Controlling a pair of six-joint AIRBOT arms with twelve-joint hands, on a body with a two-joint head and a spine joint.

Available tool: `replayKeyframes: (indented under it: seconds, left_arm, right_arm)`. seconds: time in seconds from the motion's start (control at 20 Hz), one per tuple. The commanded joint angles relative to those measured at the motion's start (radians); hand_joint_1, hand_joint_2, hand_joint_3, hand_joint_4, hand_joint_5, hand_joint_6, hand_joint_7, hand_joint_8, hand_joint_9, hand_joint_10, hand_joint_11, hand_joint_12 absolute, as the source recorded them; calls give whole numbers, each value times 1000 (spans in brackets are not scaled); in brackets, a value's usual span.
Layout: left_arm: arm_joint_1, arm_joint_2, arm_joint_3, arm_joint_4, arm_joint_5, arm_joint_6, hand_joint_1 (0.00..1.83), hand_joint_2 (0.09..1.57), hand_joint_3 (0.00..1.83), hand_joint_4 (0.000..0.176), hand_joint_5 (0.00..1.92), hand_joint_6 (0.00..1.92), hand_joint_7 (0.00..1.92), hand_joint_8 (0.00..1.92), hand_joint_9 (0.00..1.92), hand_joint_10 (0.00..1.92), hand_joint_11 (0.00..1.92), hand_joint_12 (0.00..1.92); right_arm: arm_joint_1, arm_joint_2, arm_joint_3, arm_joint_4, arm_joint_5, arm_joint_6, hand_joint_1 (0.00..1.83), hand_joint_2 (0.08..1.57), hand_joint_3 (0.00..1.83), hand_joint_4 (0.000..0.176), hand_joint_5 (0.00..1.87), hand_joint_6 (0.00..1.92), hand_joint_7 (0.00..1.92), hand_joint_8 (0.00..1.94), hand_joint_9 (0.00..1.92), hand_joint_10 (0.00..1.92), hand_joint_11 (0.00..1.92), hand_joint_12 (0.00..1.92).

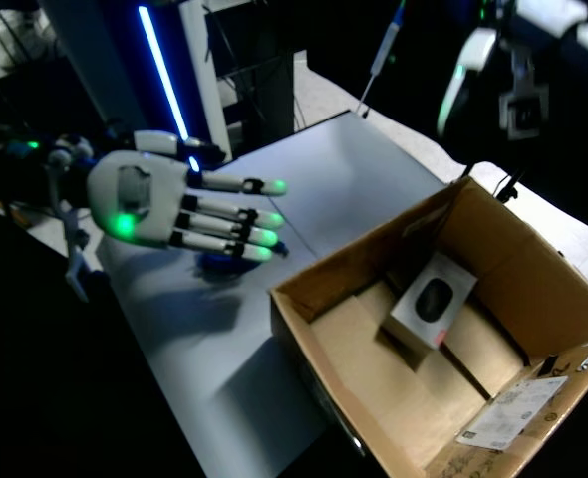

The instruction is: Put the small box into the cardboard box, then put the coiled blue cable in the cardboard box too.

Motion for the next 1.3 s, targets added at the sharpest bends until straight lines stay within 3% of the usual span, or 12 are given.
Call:
replayKeyframes:
  seconds: [0.0,0.2,0.3,0.35,0.5,0.55,0.7,0.75,1.0,1.05,1.25]
  left_arm:
    - [15,13,-14,-6,-167,-5,566,911,0,176,62,19,17,6,0,0,0,0]
    - [203,81,-130,-12,-277,-12,684,844,0,176,78,11,22,5,0,0,0,0]
    - [283,80,-161,-33,-305,-12,714,844,0,161,79,8,0,0,0,0,0,0]
    - [327,75,-179,-45,-320,-12,665,816,0,170,69,2,0,0,0,0,0,0]
    - [396,53,-200,-85,-351,-12,695,781,0,161,51,0,0,0,0,0,7,3]
    - [400,45,-200,-92,-351,-12,713,779,0,169,47,0,0,0,0,0,0,0]
    - [415,31,-200,-109,-357,-13,721,815,3,158,30,1,0,0,0,0,0,0]
    - [422,30,-200,-112,-362,-18,733,811,1,166,38,4,0,0,0,0,0,0]
    - [450,19,-200,-128,-381,-37,726,819,2,169,52,5,3,1,0,0,0,0]
    - [451,15,-200,-130,-382,-37,736,819,2,161,55,6,7,2,0,0,0,0]
    - [458,7,-200,-132,-379,-42,669,819,1,173,58,3,17,3,0,0,12,5]
  right_arm:
    - [12,3,-6,14,124,7,0,1337,0,176,44,0,16,0,0,0,0,0]
    - [8,10,-20,22,124,7,206,1232,0,176,59,3,0,0,0,0,0,0]
    - [3,-2,-18,25,124,7,325,1130,0,176,82,3,3,1,0,0,0,0]
    - [2,-13,-16,24,124,7,355,1082,0,176,73,0,9,0,0,0,0,0]
    - [-12,-43,-3,21,122,7,653,864,0,176,0,0,0,0,0,0,0,0]
    - [-14,-50,1,21,117,7,686,832,0,176,0,0,0,0,0,0,0,0]
    - [-14,-89,33,21,55,7,803,745,0,176,0,0,0,0,0,0,0,0]
    - [-14,-110,51,21,24,7,794,745,0,176,0,0,0,0,0,0,0,0]
    - [-13,-166,118,21,-96,7,794,792,8,176,0,0,0,0,0,0,0,0]
    - [-13,-176,133,21,-119,7,820,796,8,176,0,0,0,0,0,0,0,0]
    - [-2,-188,168,2,-191,6,850,829,8,176,0,0,0,0,0,0,0,0]
